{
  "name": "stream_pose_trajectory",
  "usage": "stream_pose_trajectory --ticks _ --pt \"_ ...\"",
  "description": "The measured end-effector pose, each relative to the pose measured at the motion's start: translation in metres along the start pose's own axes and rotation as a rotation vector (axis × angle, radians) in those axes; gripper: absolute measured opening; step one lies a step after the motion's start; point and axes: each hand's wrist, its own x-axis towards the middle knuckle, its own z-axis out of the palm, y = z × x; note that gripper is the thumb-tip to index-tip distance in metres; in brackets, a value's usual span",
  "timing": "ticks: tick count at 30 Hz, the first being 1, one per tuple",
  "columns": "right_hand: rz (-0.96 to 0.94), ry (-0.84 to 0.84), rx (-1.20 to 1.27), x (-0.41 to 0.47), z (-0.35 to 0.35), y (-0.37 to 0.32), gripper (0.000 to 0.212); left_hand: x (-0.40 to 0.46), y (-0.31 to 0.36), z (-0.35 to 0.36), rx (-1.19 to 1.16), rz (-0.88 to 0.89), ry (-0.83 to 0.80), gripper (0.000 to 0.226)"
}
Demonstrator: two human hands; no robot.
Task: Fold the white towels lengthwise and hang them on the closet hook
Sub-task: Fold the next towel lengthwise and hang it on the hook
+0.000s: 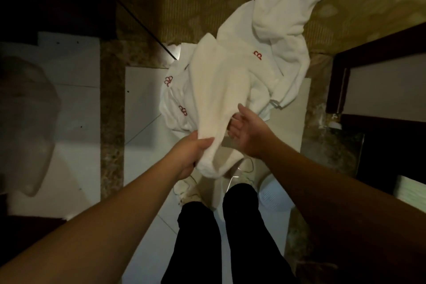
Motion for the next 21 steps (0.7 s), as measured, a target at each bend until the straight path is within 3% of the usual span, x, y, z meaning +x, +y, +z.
stream_pose_trajectory --ticks 3,9,15,19,21 --pt "0.036 0.075 0.051 -0.003 0.009 -0.018 0.027 -0.031 -0.002 -0.008 0.135 -0.012 -0.088 0.04" --pt "0.16 0.197 -0.121 -0.033 0.026 -0.022 0.01 -0.1 0.012 -0.026 0.401 0.024 -0.242 0.042" --pt "0.098 0.283 -0.327 -0.084 0.042 0.0 0.008 -0.164 0.012 -0.035 0.932 0.076 -0.233 0.019" --pt "0.261 0.34 -0.501 -0.126 0.054 0.038 0.04 -0.21 0.005 -0.036 0.961 0.152 -0.207 0.016" --pt "0.292 0.313 -0.566 -0.146 0.064 0.059 0.025 -0.233 0.002 -0.036 0.953 0.192 -0.207 0.011"
